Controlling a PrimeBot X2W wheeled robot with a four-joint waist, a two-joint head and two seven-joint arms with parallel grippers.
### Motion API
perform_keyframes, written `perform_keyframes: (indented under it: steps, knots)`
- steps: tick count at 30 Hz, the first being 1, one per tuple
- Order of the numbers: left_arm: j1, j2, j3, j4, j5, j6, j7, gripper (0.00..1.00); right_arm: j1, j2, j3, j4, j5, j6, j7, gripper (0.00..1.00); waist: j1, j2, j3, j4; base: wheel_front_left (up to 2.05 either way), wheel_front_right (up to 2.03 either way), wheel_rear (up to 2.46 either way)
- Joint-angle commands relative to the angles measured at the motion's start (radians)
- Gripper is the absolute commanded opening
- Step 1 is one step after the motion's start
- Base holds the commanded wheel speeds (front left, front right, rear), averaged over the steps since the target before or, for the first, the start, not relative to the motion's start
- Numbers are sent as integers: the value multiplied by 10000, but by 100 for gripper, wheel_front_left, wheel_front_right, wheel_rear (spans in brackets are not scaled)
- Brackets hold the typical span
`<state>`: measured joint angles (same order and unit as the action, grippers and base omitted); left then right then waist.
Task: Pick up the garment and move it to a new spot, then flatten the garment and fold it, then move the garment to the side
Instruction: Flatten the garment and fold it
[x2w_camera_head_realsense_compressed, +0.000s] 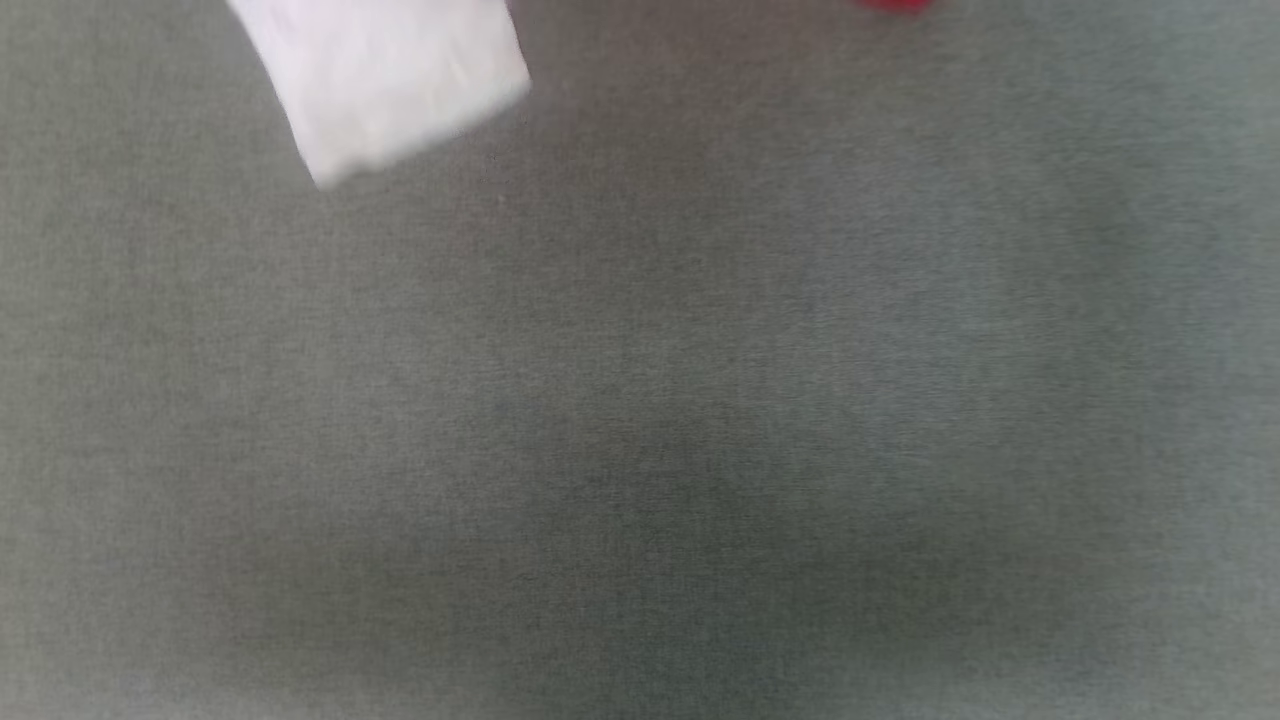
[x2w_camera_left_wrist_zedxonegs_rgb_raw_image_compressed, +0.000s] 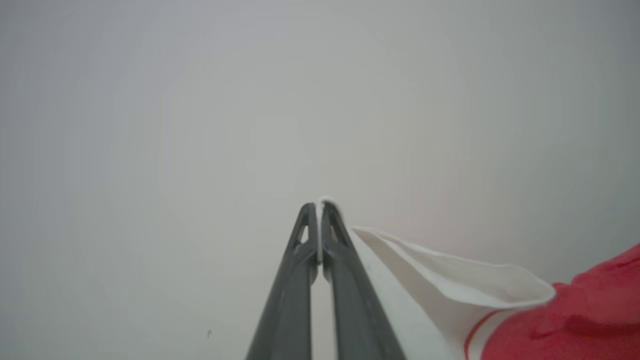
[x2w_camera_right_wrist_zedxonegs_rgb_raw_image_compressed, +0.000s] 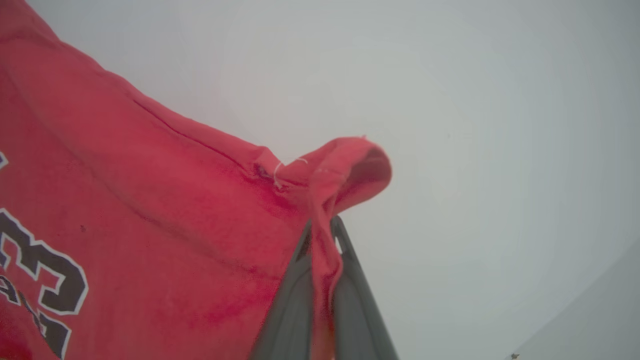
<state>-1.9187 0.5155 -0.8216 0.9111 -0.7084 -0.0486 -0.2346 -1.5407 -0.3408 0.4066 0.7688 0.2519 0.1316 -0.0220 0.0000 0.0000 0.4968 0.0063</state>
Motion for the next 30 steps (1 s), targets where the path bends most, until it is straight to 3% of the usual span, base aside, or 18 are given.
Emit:
perform_keyframes:
  steps: [1,4,8,15,24,27,30]
  knots:
    - [-176,-19,74,38,198,60,-121,0,-185,54,-92,111,-183,-18,-322,0,0,0,169,116,0,0,0]
    - [-172,-166,203,31,318,-160,-289,0,-396,322,-163,815,-723,-18,-930,0,0,0,265,231,0,0,0]
    - [693,-308,104,414,56,-555,-210,0,-221,509,154,1736,-698,-18,-861,0,0,0,206,384,0,0,0]
    - [2757,-552,-518,520,-1207,-815,1863,0,1126,518,1265,2375,726,-18,51,0,0,0,-180,743,0,0,0]
    - [5755,286,-1216,-1254,-3343,-807,5174,0,3586,-483,2669,671,3280,-18,1689,0,0,0,-918,943,0,0,0]
    - [6757,654,-1364,-2085,-3721,-539,5973,0,4503,-1066,2952,-198,3944,-18,2223,0,0,0,-1166,976,0,0,0]
    - [7785,1167,-1472,-3240,-4024,-2,6503,0,5470,-1603,3099,-1127,4544,-18,2723,0,0,0,-1365,998,0,0,0]
